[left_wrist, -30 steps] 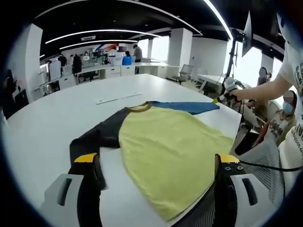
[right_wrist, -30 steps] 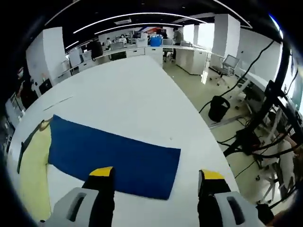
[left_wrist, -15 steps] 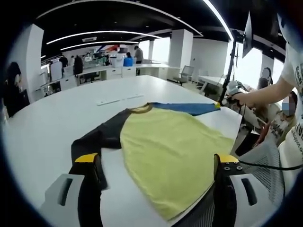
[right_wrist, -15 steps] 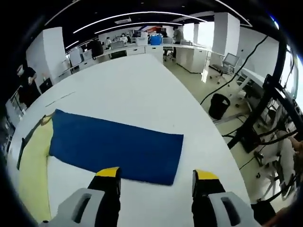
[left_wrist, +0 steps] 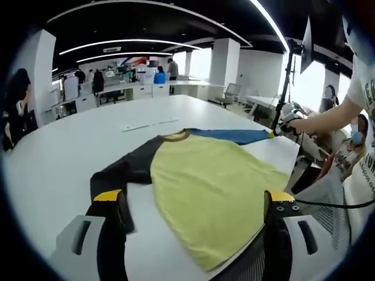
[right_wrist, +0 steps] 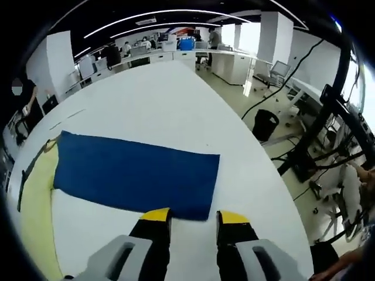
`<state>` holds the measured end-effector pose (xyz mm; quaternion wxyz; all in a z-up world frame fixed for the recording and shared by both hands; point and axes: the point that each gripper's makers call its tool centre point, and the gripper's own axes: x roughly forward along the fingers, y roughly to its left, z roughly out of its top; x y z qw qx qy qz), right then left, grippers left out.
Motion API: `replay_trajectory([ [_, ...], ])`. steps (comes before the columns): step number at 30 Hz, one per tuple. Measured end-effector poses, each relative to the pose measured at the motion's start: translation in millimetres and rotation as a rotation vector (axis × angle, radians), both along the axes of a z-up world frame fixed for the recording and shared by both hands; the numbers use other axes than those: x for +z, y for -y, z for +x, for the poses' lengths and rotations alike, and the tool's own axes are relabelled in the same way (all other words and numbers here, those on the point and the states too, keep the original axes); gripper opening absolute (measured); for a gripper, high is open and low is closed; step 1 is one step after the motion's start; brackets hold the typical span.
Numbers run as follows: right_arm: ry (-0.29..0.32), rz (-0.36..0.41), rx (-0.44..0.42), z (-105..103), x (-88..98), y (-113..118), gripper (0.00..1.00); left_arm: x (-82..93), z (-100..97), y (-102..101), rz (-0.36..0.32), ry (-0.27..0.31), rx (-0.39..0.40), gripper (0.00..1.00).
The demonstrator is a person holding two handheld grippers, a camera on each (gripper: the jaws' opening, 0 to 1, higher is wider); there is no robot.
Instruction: Fold the garment on the visible template until the final outline fits inside the template.
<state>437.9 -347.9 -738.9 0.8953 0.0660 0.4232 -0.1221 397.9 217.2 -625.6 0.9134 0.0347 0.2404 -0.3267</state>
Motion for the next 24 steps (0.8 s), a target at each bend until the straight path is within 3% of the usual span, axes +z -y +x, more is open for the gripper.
replay_trajectory([
  [9,-0.003,0.0,-0.034,-4.1,8.8,-7.5,0.11,-1.2,-1.9,-2.9,0.004,-0.007,0.009,0.95],
  [12,0.01,0.028,-0.092,-4.7,9.4,-1.7,0.06,-0.9,-2.1,-3.3,0.002,-0.006,0.012,0.95],
  [23,-0.007,0.036,-0.064,-1.6,11.0,-6.3,0.0,0.0,-2.9,-3.7,-0.004,-0.003,0.018,0.96],
  [24,-0.014,0.055,-0.066,13.3,-2.3,24.3,0.0,0.2,-2.9,-4.2,-0.005,-0.004,0.02,0.96],
])
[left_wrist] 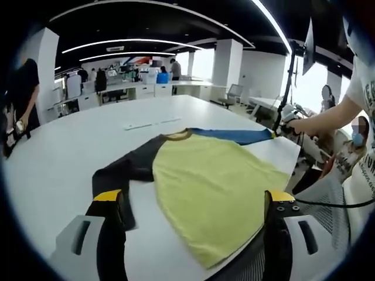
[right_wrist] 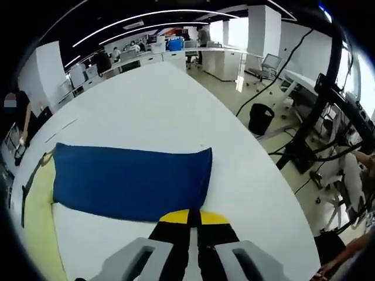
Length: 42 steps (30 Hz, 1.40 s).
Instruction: Fold the garment on the visible template until the final outline fits inside the template.
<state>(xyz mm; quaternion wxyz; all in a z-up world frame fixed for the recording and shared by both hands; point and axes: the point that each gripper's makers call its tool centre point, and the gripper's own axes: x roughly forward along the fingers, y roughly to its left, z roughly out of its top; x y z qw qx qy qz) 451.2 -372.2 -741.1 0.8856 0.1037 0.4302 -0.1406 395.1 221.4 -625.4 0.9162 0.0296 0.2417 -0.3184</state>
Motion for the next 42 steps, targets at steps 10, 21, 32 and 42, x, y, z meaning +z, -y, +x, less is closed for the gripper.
replay_trajectory([
  [10,0.039,0.022,-0.023,21.2,-3.1,14.1,0.0,-1.5,0.2,-2.4,0.006,-0.004,0.0,0.98],
  [21,0.119,0.031,0.041,56.4,21.0,4.0,0.0,-3.8,0.5,-3.8,-0.002,-0.011,-0.006,0.99],
  [32,0.155,0.021,0.156,83.7,42.2,-31.2,0.0,-5.4,-2.9,-7.3,-0.011,-0.013,0.002,0.98],
  [42,0.147,-0.029,0.297,103.2,58.8,-76.0,0.0,-6.0,-5.1,-9.5,-0.013,-0.017,-0.002,0.99],
])
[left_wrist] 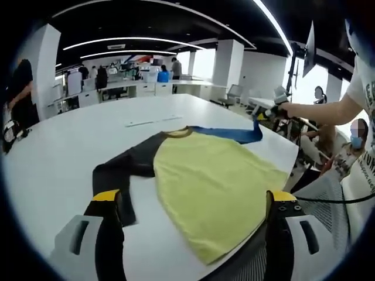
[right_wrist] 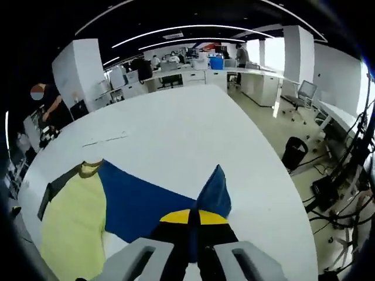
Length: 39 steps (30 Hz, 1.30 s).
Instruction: Fold the garment on the visible template until the final outline fits inside the template.
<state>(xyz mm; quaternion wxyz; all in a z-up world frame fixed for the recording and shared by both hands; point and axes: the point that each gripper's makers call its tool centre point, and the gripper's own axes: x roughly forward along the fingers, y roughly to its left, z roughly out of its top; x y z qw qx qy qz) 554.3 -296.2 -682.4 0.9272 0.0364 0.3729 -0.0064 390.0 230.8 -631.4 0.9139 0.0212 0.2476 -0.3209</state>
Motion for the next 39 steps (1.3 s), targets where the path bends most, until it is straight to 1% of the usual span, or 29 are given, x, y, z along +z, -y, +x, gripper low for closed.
replay_trajectory([
  [1,-0.001,-0.003,0.017,1.7,0.5,-5.8,0.0,0.1,-0.1,-0.1,0.0,-0.001,-0.001,0.99],
  [3,0.008,0.007,0.017,5.7,1.5,-9.0,0.0,0.8,0.1,-0.2,-0.003,-0.001,-0.002,0.98],
  [5,0.01,0.021,0.034,9.3,7.5,-25.7,0.0,1.0,0.4,-0.3,-0.004,-0.001,-0.002,0.98],
  [7,0.008,0.023,0.053,7.0,6.0,-36.3,0.0,1.1,0.3,0.3,-0.004,0.0,-0.006,0.98],
  [11,0.007,0.028,0.09,18.2,8.2,-53.7,0.0,-0.2,-0.2,1.6,-0.001,0.003,-0.012,0.98],
  [12,0.01,0.026,0.108,17.3,10.6,-66.3,0.0,-0.6,-0.4,1.9,-0.001,0.001,-0.013,0.98],
  [18,0.006,-0.003,0.173,14.8,15.4,-107.6,0.0,0.3,-1.7,2.2,-0.006,0.006,-0.013,0.98],
  [23,0.009,0.003,0.201,16.0,16.5,-127.5,0.0,-0.1,-2.9,1.5,-0.006,0.003,-0.01,0.98],
  [31,0.024,0.028,0.257,27.4,23.7,-156.9,0.0,-0.8,-3.5,4.0,-0.007,0.001,-0.019,0.98],
  [37,0.029,0.035,0.286,35.1,26.1,-171.0,0.0,-2.6,-4.3,2.8,-0.001,-0.003,-0.016,0.98],
  [39,0.028,0.043,0.311,37.4,26.8,-179.7,0.0,-3.3,-4.6,2.3,0.002,-0.005,-0.017,0.98],
])
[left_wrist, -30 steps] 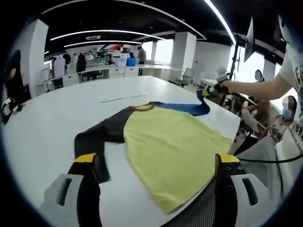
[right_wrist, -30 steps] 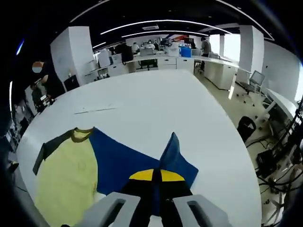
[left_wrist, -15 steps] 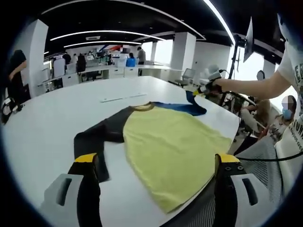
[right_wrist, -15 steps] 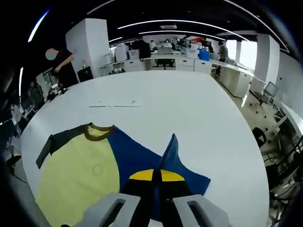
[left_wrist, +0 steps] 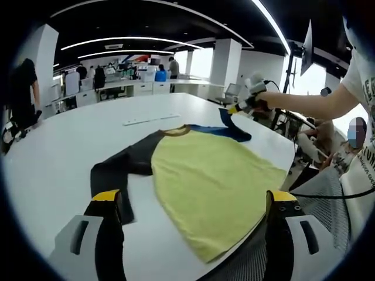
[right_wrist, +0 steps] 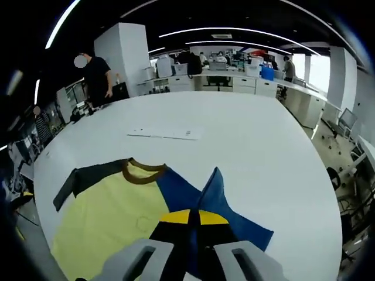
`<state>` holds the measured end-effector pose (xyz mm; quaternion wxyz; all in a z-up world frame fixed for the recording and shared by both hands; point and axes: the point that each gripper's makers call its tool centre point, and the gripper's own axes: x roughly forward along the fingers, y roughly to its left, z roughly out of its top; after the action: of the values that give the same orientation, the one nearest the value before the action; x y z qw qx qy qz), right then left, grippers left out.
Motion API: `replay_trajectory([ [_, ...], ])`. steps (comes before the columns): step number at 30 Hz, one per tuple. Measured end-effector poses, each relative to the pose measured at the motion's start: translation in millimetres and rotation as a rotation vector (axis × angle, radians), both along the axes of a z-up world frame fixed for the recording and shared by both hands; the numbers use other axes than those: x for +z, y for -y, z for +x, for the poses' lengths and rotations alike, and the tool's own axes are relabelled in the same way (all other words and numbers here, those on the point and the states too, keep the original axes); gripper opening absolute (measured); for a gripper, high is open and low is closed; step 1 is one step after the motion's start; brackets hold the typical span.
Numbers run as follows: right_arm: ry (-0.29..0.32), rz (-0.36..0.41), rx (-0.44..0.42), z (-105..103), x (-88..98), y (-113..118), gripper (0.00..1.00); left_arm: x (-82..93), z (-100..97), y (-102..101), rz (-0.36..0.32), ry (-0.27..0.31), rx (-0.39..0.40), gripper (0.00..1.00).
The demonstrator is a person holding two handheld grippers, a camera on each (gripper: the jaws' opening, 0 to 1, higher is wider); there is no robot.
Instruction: Fold the garment on the visible template until the final outline fits inside the template.
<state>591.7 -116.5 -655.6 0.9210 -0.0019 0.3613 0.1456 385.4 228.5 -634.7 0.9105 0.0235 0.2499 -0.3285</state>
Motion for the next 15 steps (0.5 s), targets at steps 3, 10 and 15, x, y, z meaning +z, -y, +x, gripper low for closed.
replay_trajectory([
  [3,0.001,0.012,0.01,3.7,0.7,-7.2,0.0,0.5,0.1,-0.6,-0.001,0.003,0.003,0.99],
  [10,0.011,0.031,0.043,10.2,3.7,-33.8,0.0,-0.5,-1.2,0.9,0.001,-0.005,-0.011,0.99],
  [15,0.018,0.018,0.079,13.4,3.9,-52.8,0.0,3.0,-0.3,1.4,-0.011,0.003,-0.014,0.99],
])
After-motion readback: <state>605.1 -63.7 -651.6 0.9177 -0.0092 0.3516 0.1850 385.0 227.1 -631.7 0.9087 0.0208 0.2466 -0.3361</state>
